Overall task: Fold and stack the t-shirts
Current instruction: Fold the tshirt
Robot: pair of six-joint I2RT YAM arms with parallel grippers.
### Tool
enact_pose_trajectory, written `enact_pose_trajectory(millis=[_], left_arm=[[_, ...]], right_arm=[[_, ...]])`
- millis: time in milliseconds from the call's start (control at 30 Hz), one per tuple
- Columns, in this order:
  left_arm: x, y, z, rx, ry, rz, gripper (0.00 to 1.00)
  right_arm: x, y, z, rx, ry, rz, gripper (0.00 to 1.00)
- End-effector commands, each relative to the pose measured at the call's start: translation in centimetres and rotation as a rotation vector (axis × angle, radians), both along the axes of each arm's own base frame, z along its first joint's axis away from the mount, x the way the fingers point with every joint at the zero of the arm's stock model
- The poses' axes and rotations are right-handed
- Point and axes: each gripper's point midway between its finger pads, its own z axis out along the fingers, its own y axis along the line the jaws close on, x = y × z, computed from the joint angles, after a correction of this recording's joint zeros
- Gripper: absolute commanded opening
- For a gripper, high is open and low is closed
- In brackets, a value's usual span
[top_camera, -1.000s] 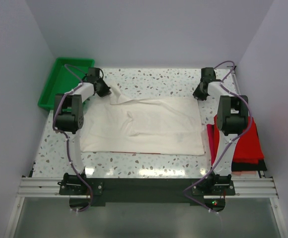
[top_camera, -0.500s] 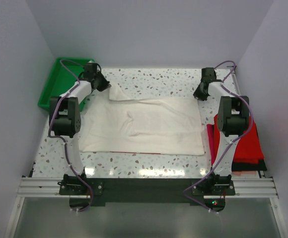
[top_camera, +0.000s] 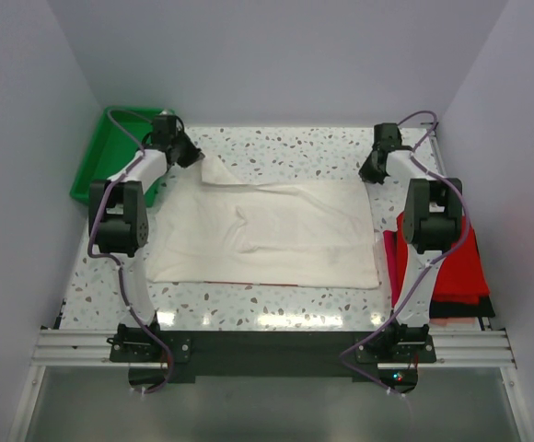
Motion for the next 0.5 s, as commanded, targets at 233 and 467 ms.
enact_pose_trajectory(millis=[233, 467], left_arm=[[4.5, 0.0, 6.8, -0.026, -0.201, -0.026, 0.00], [5.0, -0.3, 6.5, -0.033, -0.202, -0.037, 0.00]], right_arm=[[3.9, 0.3, 3.7, 0.033, -0.118, 0.017, 0.00], [2.4, -0.3, 3.8, -0.007, -0.083, 0.037, 0.28]])
